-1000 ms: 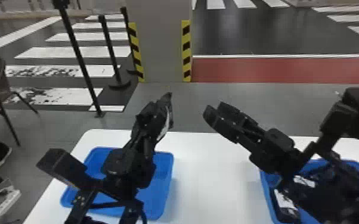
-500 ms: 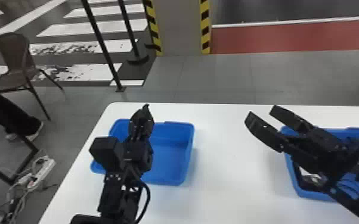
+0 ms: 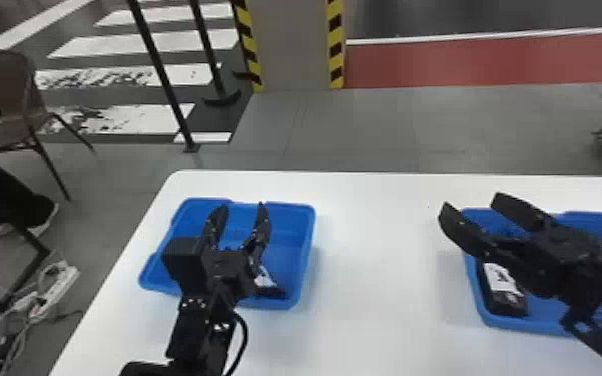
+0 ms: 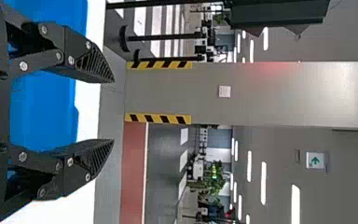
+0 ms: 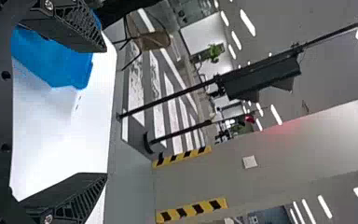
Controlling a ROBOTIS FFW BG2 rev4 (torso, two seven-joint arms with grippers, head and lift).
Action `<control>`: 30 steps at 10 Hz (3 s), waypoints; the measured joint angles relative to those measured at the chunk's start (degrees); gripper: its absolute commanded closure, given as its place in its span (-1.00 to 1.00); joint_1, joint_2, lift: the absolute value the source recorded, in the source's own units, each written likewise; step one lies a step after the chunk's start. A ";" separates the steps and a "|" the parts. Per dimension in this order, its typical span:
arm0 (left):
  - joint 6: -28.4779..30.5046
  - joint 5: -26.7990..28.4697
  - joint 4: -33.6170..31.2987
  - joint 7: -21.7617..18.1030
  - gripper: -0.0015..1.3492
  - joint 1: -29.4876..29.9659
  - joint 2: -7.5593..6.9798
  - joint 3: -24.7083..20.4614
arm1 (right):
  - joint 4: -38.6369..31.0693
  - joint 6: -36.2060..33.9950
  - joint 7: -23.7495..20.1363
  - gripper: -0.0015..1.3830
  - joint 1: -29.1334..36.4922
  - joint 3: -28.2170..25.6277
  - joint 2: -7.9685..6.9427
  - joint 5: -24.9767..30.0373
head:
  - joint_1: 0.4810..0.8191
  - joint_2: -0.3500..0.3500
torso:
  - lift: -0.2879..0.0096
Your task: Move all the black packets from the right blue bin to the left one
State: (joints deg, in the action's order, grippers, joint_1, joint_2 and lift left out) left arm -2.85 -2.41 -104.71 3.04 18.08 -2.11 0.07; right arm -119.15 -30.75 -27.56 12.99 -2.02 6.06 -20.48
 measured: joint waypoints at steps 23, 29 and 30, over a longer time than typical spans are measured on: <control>0.08 -0.99 -6.02 -5.41 -0.83 3.67 -0.47 2.41 | 30.32 7.71 30.05 0.74 -8.55 -10.69 -2.37 -4.37 | 0.27 -0.46 | 0.20; -0.93 -0.79 -6.03 -5.41 -0.84 3.73 -0.09 2.03 | 11.88 4.58 30.59 0.74 0.41 -8.89 -2.78 -10.53 | 0.27 -0.34 | 0.20; -1.49 -1.21 -6.03 -5.41 -0.83 3.77 0.02 1.95 | 7.66 4.58 28.63 0.74 2.55 -8.39 -2.75 -12.10 | 0.27 -0.27 | 0.20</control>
State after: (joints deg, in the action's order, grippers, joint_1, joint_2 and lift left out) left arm -4.34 -3.62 -110.74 -2.37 21.86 -2.09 2.02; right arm -111.49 -26.18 1.06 15.54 -10.41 3.31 -32.58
